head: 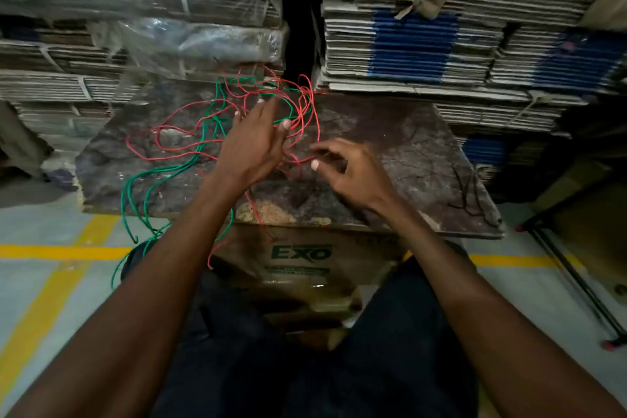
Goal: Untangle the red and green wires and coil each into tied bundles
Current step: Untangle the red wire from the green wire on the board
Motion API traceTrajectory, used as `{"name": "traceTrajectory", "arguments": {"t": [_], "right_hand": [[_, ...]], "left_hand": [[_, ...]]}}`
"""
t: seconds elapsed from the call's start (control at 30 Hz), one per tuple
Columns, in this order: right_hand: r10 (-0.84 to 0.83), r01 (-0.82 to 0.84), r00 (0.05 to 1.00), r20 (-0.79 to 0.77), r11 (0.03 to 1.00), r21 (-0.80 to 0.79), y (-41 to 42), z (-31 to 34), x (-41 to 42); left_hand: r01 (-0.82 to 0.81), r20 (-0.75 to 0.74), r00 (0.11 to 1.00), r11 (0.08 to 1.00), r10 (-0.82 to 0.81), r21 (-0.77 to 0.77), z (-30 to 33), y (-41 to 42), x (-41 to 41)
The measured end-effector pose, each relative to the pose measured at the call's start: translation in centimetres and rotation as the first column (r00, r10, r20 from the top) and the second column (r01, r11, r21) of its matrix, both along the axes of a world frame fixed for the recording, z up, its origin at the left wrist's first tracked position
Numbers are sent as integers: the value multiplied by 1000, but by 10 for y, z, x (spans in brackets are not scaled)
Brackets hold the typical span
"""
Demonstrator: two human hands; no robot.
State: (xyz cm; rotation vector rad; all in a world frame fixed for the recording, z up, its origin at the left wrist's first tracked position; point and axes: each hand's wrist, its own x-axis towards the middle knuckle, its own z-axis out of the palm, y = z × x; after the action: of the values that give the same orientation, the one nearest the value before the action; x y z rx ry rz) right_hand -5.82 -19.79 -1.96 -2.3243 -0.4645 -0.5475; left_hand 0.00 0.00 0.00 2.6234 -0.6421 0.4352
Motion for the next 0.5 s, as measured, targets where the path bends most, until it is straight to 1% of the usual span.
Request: {"name": "traceTrajectory", "arguments": {"t": [0.03, 0.1, 0.17, 0.2, 0.3, 0.43, 0.5], "right_hand": [[83, -81, 996, -41, 996, 47, 4, -1, -4], [178, -177, 978, -109, 984, 25, 13, -1, -10], [170, -172, 978, -122, 985, -6, 24, -6, -8], [133, -132, 985, -111, 991, 18, 27, -6, -6], [29, -6, 993, -111, 979, 206, 20, -3, 4], [-121, 140, 990, -73, 923, 359, -15, 14, 22], [-222, 228, 973, -64, 875, 428, -37, 23, 34]], "left_hand": [[-11, 1, 1000, 999, 11, -31, -1, 5, -3], [-30, 2, 1000, 998, 30, -64, -1, 12, -8], [-30, 6, 1000, 997, 31, -74, -1, 16, -14], [-31, 5, 1000, 997, 31, -70, -1, 16, -17], [-25, 18, 1000, 999, 26, -32, -1, 21, -17], [-27, 39, 999, 998, 25, 54, -5, 26, -6], [-18, 48, 999, 994, 13, 104, -10, 27, 0]]}}
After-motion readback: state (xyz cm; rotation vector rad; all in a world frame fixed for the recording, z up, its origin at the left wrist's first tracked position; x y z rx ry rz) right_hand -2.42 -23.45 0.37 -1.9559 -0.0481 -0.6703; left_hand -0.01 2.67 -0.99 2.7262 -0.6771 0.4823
